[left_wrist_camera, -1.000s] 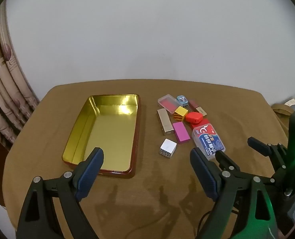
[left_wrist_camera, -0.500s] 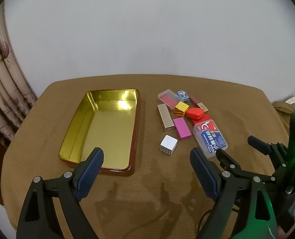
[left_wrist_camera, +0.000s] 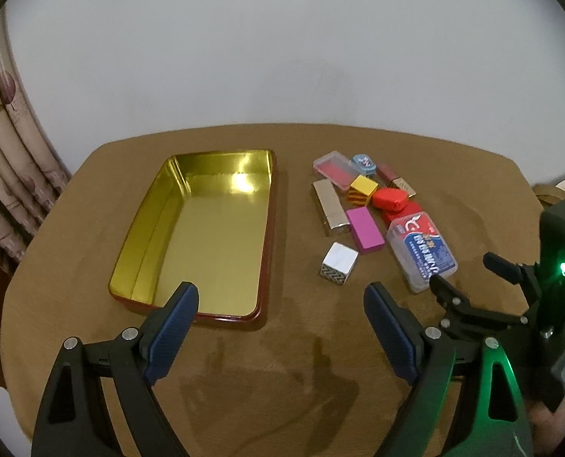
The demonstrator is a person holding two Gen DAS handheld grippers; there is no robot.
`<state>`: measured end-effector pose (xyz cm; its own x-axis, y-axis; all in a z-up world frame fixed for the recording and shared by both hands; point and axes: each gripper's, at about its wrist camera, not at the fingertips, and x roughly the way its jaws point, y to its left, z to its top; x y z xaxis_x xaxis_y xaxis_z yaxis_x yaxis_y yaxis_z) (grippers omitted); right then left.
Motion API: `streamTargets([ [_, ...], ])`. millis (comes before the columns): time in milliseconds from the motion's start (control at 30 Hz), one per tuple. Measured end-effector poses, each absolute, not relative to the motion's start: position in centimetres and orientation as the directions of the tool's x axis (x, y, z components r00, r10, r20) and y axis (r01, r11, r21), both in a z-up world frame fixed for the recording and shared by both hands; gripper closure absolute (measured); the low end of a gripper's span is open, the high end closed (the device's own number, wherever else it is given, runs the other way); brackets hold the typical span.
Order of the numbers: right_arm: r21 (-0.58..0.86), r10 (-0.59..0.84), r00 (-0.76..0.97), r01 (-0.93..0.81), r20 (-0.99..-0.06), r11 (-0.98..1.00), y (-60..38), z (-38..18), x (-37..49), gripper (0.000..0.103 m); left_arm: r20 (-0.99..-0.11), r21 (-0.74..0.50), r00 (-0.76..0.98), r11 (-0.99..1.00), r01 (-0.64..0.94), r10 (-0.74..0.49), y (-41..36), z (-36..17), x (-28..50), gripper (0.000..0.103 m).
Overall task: Organize rigid objects
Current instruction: 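Move the right gripper toward the blue-red dental floss box, then grasp the floss box with the right gripper while the left gripper grasps the white cube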
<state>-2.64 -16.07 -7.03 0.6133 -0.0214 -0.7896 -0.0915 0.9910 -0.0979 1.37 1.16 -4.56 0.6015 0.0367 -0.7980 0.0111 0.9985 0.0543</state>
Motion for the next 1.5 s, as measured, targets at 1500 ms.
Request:
streamTargets([
  [1500,-0.087,-0.120,0.626,0.084,-0.770,0.993,-21.2,-12.7,1.4,0.041,-0.881,0.054,0.463,0.950,0.307,-0.099,-3.1,-12.0,8.8,0.019],
])
